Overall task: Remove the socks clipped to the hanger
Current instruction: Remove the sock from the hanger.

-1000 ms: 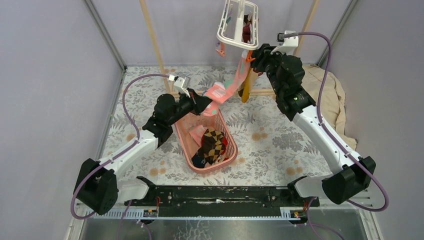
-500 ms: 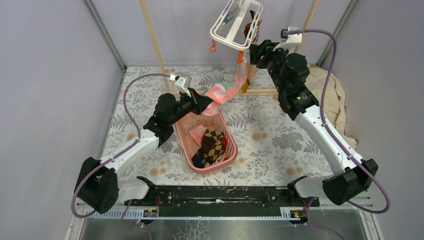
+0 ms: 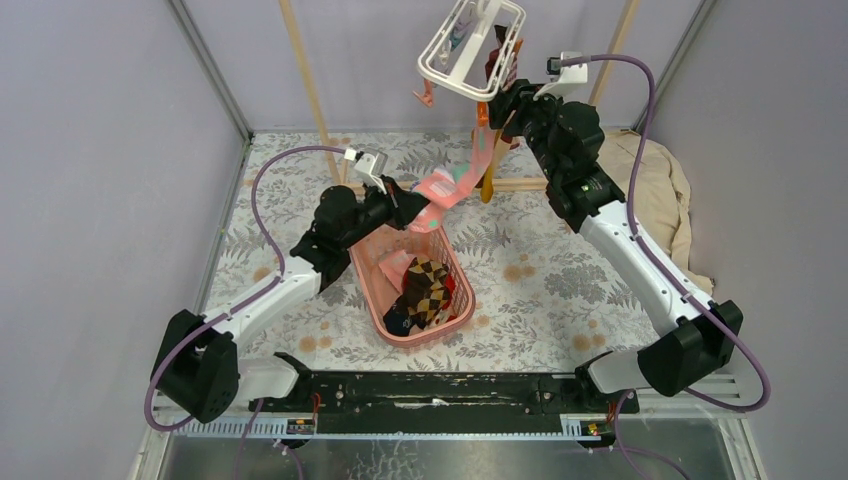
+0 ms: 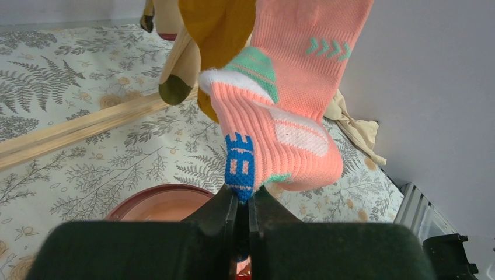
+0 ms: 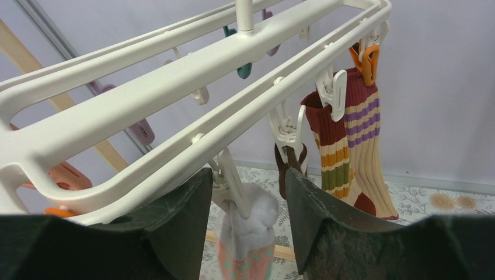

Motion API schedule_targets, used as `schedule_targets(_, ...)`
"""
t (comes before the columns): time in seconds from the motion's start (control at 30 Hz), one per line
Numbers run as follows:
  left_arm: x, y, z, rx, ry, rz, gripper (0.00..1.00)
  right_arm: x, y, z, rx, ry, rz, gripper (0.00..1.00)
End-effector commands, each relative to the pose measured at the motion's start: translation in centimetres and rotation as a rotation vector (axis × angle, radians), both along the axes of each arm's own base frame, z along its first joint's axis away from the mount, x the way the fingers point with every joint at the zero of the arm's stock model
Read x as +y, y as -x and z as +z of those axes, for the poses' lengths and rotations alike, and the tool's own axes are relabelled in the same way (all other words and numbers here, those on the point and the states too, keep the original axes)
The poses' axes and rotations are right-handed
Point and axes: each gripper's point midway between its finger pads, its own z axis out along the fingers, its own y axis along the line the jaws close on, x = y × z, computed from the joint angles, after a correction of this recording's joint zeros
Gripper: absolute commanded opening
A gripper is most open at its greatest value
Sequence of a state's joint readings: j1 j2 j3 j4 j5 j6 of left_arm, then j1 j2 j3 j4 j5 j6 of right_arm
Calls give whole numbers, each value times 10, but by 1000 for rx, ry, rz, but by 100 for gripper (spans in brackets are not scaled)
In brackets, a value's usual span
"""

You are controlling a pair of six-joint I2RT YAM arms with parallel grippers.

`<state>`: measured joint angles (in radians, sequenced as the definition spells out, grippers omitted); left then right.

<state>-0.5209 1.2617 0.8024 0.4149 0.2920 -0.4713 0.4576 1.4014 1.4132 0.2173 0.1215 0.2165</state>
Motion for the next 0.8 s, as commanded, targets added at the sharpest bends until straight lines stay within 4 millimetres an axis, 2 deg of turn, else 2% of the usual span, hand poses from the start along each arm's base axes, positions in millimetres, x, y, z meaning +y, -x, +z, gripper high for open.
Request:
schedule_targets(0.0, -9, 0, 31, -96, 40, -23, 0, 6, 7, 37, -102, -54, 29, 57)
schedule_targets(0.77, -9, -3, 27, -94, 27, -13, 0, 6, 35, 33, -132, -35, 77, 56)
